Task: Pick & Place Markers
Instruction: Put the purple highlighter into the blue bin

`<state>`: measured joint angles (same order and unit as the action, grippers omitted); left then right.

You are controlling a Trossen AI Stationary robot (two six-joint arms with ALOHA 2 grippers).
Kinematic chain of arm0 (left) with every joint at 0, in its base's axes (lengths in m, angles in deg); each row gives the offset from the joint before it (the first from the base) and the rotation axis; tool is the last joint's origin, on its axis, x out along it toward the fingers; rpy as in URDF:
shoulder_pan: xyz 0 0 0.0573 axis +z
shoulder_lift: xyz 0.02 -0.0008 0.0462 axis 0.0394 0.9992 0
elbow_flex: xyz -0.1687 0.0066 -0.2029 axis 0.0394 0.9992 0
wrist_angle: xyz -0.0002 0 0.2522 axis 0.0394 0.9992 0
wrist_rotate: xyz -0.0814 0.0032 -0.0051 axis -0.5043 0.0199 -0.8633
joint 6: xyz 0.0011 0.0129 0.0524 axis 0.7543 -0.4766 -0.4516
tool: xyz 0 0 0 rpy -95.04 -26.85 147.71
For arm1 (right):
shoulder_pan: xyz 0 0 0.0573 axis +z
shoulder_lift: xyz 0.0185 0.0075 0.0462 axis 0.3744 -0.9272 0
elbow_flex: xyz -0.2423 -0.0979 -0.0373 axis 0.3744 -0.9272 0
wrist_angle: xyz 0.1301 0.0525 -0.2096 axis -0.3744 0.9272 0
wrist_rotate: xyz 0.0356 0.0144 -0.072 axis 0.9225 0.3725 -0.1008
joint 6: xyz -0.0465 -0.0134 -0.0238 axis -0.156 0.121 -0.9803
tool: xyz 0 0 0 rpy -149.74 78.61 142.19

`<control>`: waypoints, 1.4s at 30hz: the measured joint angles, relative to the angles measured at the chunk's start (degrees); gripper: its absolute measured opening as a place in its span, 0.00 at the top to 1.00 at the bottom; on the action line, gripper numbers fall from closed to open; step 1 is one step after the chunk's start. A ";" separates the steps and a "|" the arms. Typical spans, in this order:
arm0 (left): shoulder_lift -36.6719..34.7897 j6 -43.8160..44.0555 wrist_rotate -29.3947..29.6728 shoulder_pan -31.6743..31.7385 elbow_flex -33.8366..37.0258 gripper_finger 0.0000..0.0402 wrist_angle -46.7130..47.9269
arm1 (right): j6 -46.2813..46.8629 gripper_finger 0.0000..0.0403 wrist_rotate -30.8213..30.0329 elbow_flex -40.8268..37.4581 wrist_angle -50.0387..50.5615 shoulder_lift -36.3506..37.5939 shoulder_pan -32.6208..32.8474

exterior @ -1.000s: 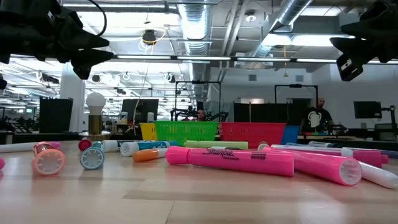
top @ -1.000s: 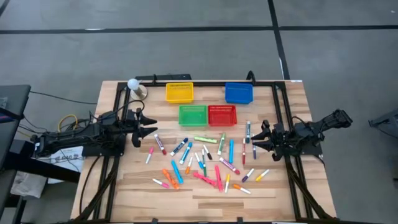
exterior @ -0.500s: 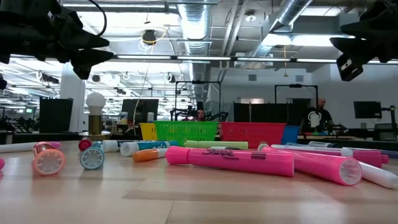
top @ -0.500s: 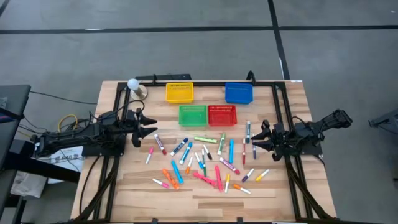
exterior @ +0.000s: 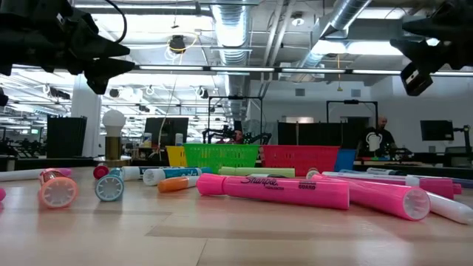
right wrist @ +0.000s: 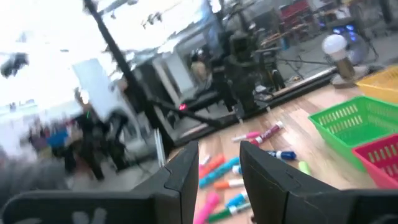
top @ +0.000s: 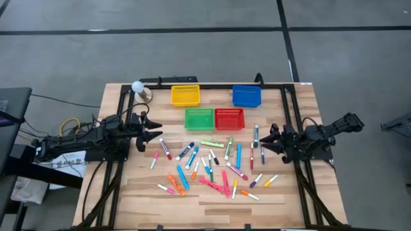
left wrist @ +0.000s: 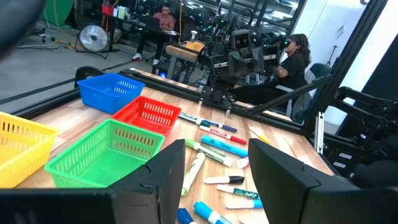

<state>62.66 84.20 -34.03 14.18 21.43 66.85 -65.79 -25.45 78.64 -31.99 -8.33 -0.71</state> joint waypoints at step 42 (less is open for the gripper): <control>0.00 0.12 0.00 0.02 0.00 0.56 -1.51 | -2.76 0.73 26.19 41.51 54.12 -59.74 7.23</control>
<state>62.66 84.32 -34.03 14.20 21.43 65.34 -68.55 0.75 120.14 22.13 -68.07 6.52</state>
